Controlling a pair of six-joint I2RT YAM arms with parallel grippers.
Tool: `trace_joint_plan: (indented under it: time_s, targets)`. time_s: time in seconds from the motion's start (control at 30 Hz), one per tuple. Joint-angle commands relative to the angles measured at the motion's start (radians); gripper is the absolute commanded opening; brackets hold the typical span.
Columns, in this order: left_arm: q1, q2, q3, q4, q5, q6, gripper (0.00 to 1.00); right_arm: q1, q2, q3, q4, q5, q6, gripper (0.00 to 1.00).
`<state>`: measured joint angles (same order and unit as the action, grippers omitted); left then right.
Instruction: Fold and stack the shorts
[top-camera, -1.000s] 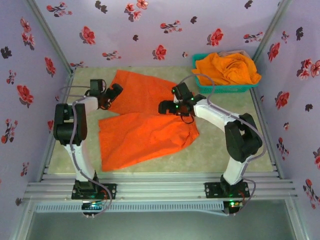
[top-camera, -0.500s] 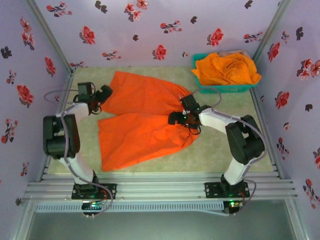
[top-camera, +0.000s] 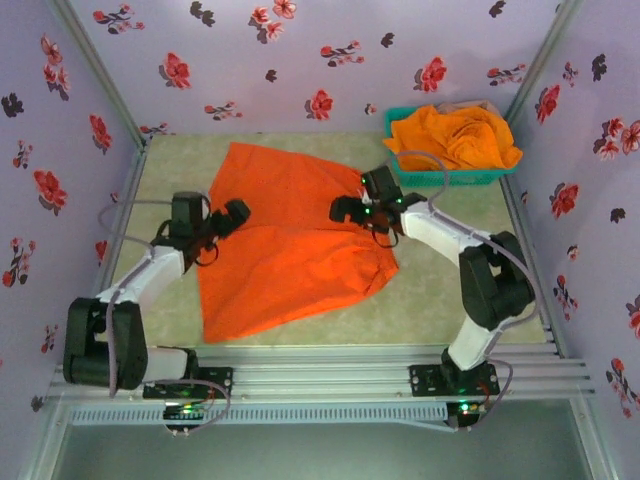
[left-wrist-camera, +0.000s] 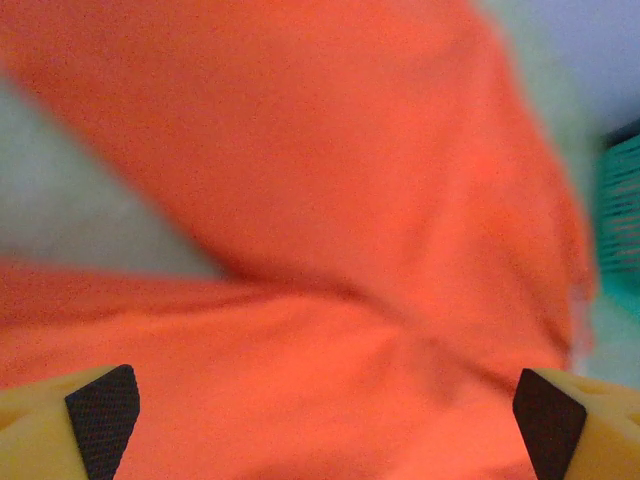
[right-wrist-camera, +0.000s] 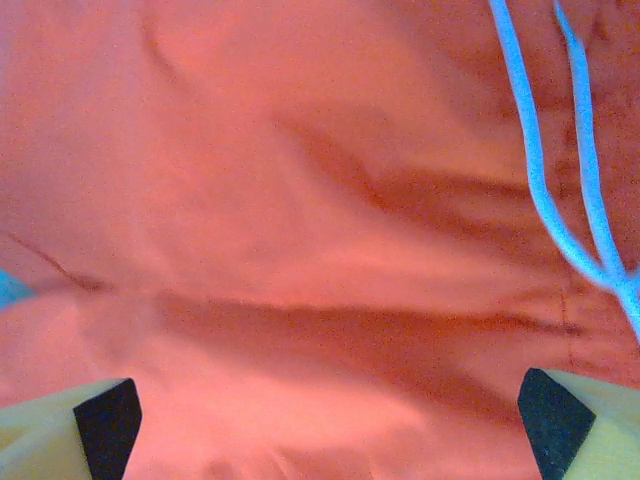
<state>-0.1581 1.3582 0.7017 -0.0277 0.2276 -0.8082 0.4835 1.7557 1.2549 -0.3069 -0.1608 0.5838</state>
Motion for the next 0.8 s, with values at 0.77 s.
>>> trace_joint_plan:
  time_s: [0.77]
  targets:
    - [0.035,0.166,-0.112,0.189,-0.096,-0.008,0.99,-0.141,0.794,0.972,-0.348,0.039,-0.081,0.99]
